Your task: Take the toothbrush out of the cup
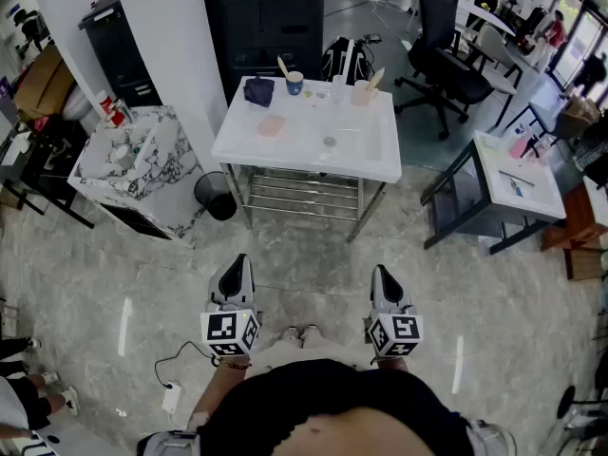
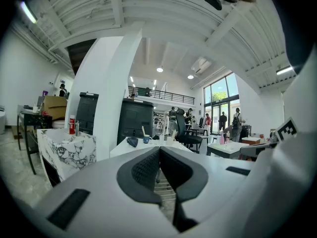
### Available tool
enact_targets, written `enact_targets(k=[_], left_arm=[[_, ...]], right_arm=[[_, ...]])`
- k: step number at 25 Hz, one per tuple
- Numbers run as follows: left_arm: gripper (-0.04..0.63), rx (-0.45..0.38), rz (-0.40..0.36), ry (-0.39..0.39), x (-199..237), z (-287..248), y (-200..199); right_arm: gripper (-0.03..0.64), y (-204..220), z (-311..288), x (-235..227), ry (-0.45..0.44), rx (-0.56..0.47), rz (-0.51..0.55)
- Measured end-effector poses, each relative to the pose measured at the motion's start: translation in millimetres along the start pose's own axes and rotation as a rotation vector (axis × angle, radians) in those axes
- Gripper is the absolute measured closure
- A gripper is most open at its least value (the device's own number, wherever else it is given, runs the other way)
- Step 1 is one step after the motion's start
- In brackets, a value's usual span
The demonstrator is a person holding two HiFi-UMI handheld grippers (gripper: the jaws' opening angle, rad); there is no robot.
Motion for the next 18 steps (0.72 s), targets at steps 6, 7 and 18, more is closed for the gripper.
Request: enact_targets(k=[6, 7, 18], left_arm=[[0.591, -0.002, 0.004, -0.004, 2.7, 4.0, 0.9], [0.591, -0.001, 0.005, -0.004, 3.5, 4.6, 1.8], [0.591, 0.0, 0.014, 0.002, 5.5, 3.0, 5.2]], right_arm=[[0.612, 3.2, 2.3, 3.1, 0.001, 0.009, 0.0], [0.612, 4.4, 2.5, 4.1, 0.002, 0.011, 0.0], [0.612, 6.0, 0.5, -0.3, 0.032, 0.009, -0.002]])
Point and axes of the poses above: the fingertips, and each gripper's own axes: z backward along the fingers, x to its left, y out of its underside, the point moved 3 cm from there along z, backward along the fingers, and after that the axes turned 7 degrees about z, right-handed, at the moved point
